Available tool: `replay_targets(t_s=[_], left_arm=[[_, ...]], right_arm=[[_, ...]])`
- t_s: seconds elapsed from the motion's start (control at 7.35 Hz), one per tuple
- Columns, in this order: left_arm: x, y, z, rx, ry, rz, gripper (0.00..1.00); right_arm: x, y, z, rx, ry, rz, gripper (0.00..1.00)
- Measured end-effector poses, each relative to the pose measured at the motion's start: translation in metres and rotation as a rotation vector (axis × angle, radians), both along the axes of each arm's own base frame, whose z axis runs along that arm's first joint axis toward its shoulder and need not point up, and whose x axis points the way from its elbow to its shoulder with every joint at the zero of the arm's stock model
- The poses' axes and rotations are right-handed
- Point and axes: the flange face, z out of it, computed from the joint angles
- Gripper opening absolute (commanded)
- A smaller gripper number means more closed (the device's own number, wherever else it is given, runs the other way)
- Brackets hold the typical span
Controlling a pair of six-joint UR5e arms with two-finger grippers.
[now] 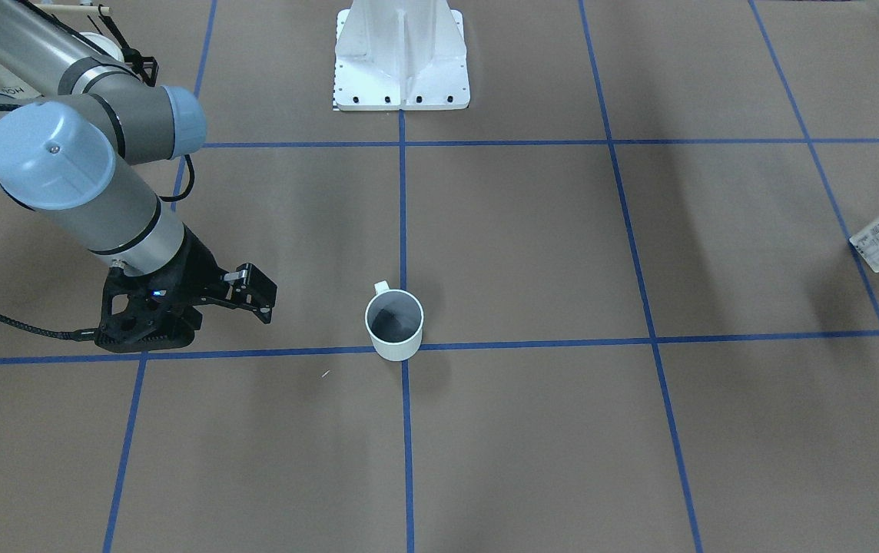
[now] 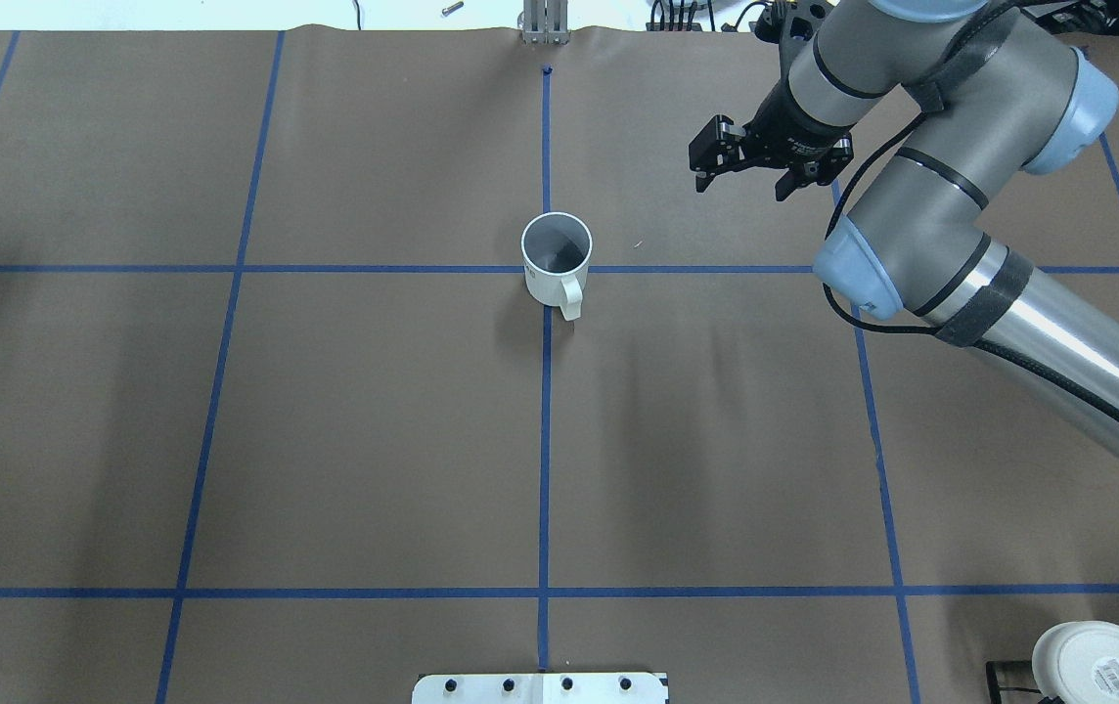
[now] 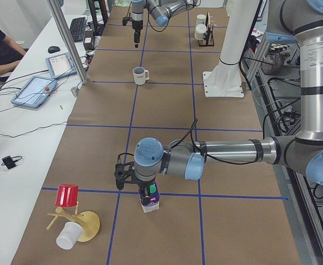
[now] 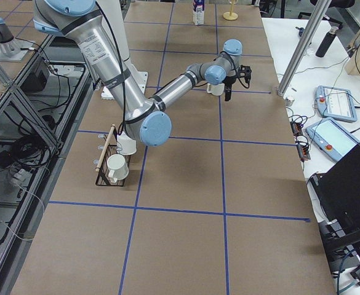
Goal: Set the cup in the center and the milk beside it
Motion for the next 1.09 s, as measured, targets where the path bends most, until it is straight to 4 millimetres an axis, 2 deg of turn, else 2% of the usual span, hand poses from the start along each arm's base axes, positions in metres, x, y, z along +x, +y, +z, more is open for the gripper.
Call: replay_targets(t_s=[0.54, 0.95, 1.09], left_arm=[[0.021, -0.001, 0.013, 0.000, 0.003, 0.032, 0.98], [0.040, 0.009, 0.025, -0.023, 0.002, 0.078, 0.98], [0.044, 0.011, 0.027, -0.028, 0.002, 0.089, 0.86]], right_arm=[[0.000, 0.001, 0.001, -0.002, 0.001, 0.000, 1.00], [0.000, 0.001, 0.006, -0.008, 0.005, -0.001, 1.00], [0.000, 0.001, 0.007, -0.009, 0.006, -0.001, 1.00]])
